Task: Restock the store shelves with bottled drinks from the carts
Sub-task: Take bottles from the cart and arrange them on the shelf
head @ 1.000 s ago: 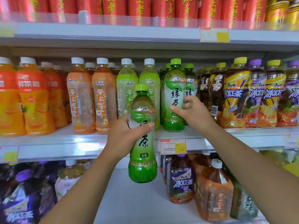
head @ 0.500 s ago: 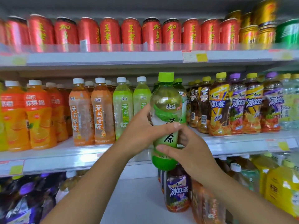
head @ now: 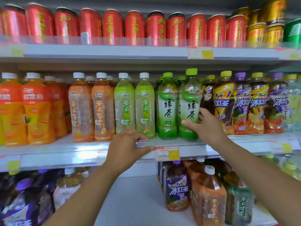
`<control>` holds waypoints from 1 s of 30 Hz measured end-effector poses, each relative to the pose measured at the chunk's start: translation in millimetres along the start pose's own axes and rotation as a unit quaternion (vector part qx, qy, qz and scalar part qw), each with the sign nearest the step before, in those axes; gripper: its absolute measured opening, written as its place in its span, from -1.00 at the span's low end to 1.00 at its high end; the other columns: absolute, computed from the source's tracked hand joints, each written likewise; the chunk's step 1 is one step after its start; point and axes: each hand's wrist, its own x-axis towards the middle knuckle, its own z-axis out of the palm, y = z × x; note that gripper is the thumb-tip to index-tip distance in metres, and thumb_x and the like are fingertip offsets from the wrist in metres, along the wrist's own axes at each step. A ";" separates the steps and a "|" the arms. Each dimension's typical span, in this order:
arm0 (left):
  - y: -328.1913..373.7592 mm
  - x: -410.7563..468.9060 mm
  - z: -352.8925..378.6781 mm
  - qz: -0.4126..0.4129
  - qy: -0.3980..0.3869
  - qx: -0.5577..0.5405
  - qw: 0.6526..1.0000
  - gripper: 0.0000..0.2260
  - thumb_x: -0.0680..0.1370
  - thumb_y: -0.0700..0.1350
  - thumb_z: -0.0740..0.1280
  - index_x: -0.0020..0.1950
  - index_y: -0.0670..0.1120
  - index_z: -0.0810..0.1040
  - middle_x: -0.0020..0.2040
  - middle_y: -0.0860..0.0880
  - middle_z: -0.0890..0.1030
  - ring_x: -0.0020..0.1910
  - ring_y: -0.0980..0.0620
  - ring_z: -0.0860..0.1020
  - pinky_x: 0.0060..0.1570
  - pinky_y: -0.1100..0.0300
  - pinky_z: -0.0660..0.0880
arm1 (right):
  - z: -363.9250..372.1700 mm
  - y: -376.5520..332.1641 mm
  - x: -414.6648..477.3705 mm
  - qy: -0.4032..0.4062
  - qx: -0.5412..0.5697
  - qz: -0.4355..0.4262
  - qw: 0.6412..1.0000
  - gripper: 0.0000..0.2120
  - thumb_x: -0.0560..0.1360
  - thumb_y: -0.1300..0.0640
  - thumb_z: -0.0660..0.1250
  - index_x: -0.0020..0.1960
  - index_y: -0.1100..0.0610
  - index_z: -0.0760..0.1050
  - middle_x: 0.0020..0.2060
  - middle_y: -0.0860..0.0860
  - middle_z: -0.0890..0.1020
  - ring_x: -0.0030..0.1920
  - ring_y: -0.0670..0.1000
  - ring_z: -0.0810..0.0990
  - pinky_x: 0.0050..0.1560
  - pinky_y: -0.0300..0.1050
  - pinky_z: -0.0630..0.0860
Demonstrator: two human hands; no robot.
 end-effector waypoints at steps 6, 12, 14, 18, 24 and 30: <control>0.8 -0.8 3.6 0.017 0.029 -0.003 0.999 -0.73 0.33 0.18 0.54 -0.08 0.08 0.70 -0.37 0.33 0.32 -0.30 0.22 0.33 -0.31 0.43 0.18 | 3.7 0.9 12.3 -0.016 -0.082 0.030 0.996 -0.37 0.44 -0.06 0.45 0.34 0.16 0.25 0.07 0.02 0.56 -0.06 0.00 0.53 -0.23 -0.27 0.43; 0.9 -2.0 4.2 0.016 0.027 -0.002 1.000 -0.73 0.33 0.17 0.54 -0.06 0.07 0.70 -0.39 0.30 0.33 -0.33 0.21 0.33 -0.32 0.43 0.15 | 4.5 3.6 20.6 -0.029 -0.102 0.042 0.993 -0.34 0.43 -0.11 0.44 0.33 0.15 0.21 0.05 0.02 0.57 -0.06 0.02 0.57 -0.20 -0.16 0.46; 1.0 -2.3 3.7 0.016 0.024 -0.004 1.000 -0.72 0.34 0.15 0.55 -0.04 0.06 0.71 -0.39 0.30 0.33 -0.33 0.23 0.33 -0.32 0.42 0.16 | 3.5 2.3 18.6 -0.042 -0.105 0.052 0.992 -0.30 0.43 -0.12 0.43 0.38 0.15 0.18 0.14 0.05 0.58 0.00 0.05 0.57 -0.10 -0.11 0.46; -0.5 -4.6 1.6 0.011 0.007 -0.011 1.000 -0.62 0.37 0.10 0.54 0.15 0.05 0.66 -0.18 0.18 0.50 -0.12 0.05 0.49 -0.12 0.32 0.31 | -3.5 -6.3 -7.1 0.007 -0.117 -0.005 0.993 -0.25 0.47 -0.10 0.40 0.50 0.15 0.15 0.33 0.05 0.47 0.28 0.04 0.46 0.18 -0.10 0.43; 43.3 -66.3 12.8 0.072 0.024 -0.089 0.993 -0.73 0.49 0.01 0.34 0.15 -0.02 0.63 0.11 0.02 0.57 0.13 0.00 0.50 0.21 0.39 0.27 | -39.0 1.5 -111.9 -0.049 -0.102 -0.096 0.989 -0.70 0.55 -0.01 0.30 0.26 -0.01 0.42 0.03 -0.07 0.57 0.00 -0.17 0.53 -0.01 -0.36 0.46; 83.5 -151.0 74.1 0.010 -0.213 -0.246 0.946 -0.77 0.50 0.09 0.33 0.15 0.18 0.57 0.20 0.27 0.48 0.20 0.24 0.47 0.18 0.18 0.46 | -75.7 69.3 -185.8 -0.311 -0.231 0.057 0.920 -0.75 0.52 -0.08 0.32 0.19 -0.10 0.50 0.05 -0.20 0.58 0.02 -0.27 0.54 0.01 -0.34 0.48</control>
